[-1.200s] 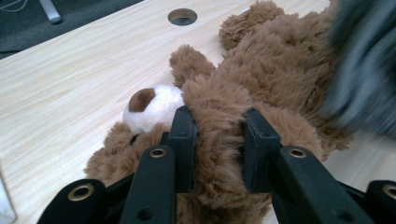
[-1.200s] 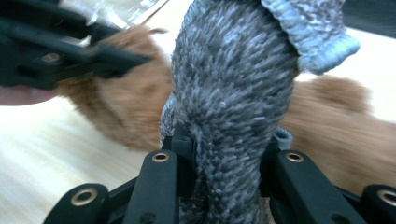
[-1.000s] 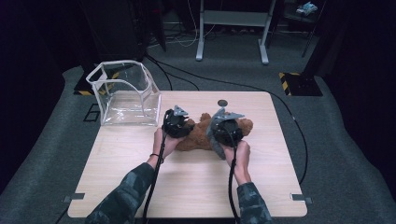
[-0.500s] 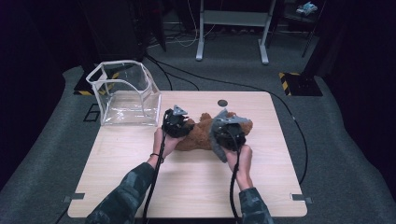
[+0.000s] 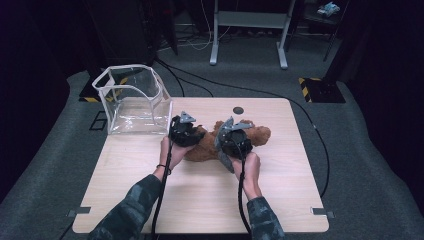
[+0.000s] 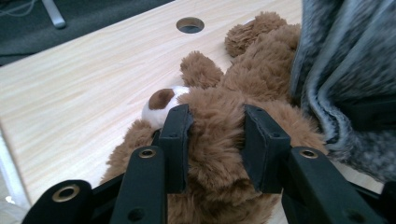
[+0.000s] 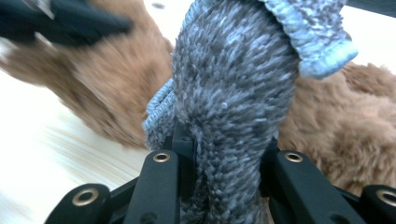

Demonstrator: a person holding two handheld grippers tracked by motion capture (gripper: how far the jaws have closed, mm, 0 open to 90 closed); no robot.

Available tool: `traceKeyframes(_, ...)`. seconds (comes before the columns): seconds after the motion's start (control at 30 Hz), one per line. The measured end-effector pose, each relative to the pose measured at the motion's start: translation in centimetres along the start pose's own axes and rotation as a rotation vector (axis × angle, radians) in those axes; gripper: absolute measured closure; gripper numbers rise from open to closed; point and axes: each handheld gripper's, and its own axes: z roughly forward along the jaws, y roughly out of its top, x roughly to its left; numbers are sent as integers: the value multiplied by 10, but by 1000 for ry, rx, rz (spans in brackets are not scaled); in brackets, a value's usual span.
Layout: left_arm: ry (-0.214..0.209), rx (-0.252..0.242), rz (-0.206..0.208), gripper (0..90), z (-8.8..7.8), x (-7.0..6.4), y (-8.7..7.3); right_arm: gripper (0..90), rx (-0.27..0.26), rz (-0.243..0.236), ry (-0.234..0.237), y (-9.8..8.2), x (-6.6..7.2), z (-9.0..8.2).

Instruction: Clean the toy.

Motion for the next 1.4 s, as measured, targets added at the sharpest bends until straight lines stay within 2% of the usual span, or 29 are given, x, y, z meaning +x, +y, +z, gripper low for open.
traceKeyframes(0.1, -12, -5, -16, 629, -1, 2, -1, 709, -49, 9, 74, 10, 4, -4)
traceKeyframes(0.13, -12, -6, -16, 631, -1, 2, -1, 709, -48, 30, 96, 15, 9, -3)
traceKeyframes(0.23, -2, 4, -13, 643, -1, 2, -2, 706, -36, 30, 130, 18, 17, 9)
traceKeyframes(0.3, -10, 11, -18, 645, 1, 4, -3, 706, -20, -1, 102, 16, 21, 14)
traceKeyframes(0.37, -10, 8, -19, 645, 2, 5, -4, 708, 0, -33, 14, 12, 21, 15)
traceKeyframes(0.4, -11, 10, -16, 645, 2, 5, -4, 710, 21, -52, -36, 8, 19, 15)
traceKeyframes(0.43, -12, 11, -15, 644, 2, 4, -3, 711, 33, -57, -66, 4, 14, 14)
traceKeyframes(0.5, 0, 12, -3, 646, 4, 2, -3, 711, 22, -23, -56, -4, 2, 9)
traceKeyframes(0.53, 4, 18, 2, 648, 5, 1, -2, 710, 13, -17, -60, -6, -1, 5)
traceKeyframes(0.6, 8, 15, -4, 651, 7, 1, -2, 707, -24, -16, -36, -7, -2, -2)
traceKeyframes(0.67, 9, 12, -5, 653, 7, 1, -2, 707, -54, -23, 10, -5, 6, -6)
traceKeyframes(0.73, 6, 13, -8, 654, 8, 1, -2, 707, -63, -40, 67, -1, 18, -5)
traceKeyframes(0.77, 8, 14, -5, 655, 7, 1, -2, 706, -58, -53, 80, 0, 26, -2)
traceKeyframes(0.8, 9, 17, -2, 656, 7, 1, -2, 707, -50, -71, 80, 0, 31, 1)
traceKeyframes(0.83, 10, 18, -2, 656, 7, 1, -3, 707, -33, -75, 60, -1, 38, 8)
traceKeyframes(0.9, 7, 23, -6, 657, 8, 3, -3, 707, -16, -91, 27, -8, 38, 16)
traceKeyframes(0.97, 2, 29, -3, 656, 9, 5, -4, 708, -6, -94, 2, -16, 30, 17)
traceKeyframes(1.13, 2, 21, -7, 657, 10, 4, -4, 713, 14, -35, -30, -42, -3, 7)
traceKeyframes(1.3, 11, 28, 9, 657, 11, 3, -3, 712, 38, 21, -112, -61, -38, -4)
traceKeyframes(1.4, 10, 31, 13, 658, 11, 3, -3, 712, 67, 75, -159, -70, -62, -5)
